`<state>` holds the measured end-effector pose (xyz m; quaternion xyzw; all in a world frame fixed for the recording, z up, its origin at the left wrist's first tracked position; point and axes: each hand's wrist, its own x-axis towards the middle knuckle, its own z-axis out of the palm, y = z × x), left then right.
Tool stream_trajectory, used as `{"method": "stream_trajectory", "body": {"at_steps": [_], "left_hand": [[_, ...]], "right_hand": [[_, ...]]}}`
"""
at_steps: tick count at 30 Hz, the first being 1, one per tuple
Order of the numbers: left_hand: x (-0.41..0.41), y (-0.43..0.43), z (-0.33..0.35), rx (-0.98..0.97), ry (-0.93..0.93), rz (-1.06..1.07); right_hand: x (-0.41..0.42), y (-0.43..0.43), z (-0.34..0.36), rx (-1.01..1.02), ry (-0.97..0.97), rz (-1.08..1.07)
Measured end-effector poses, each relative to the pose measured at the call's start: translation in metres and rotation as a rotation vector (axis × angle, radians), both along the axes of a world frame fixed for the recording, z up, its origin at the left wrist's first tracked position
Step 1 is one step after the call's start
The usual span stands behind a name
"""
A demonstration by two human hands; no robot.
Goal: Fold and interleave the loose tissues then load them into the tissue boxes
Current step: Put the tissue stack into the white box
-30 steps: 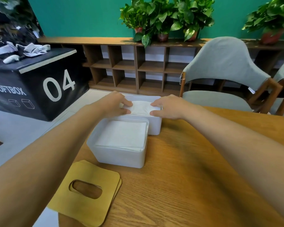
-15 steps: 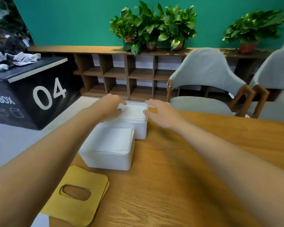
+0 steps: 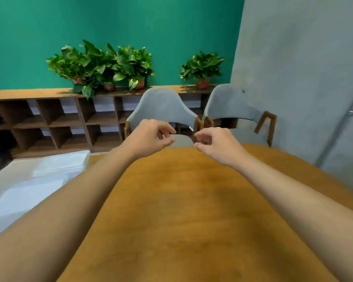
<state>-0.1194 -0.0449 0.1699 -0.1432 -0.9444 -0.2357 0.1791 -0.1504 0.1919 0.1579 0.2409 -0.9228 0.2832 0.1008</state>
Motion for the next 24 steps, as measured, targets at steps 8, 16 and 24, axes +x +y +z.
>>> {"method": "stream_trajectory", "body": {"at_steps": [8,16,24], "left_hand": [[-0.031,0.224,0.035,0.025,0.122,-0.344],[-0.048,0.429,0.076,0.084,0.178,-0.614],[-0.058,0.572,0.096,0.141,0.203,-0.820]], "right_hand": [[0.044,0.230,0.065,0.069,0.139,-0.274],[0.096,0.404,0.122,0.124,0.239,-0.556],[0.119,0.508,0.156,0.273,0.291,-0.690]]}}
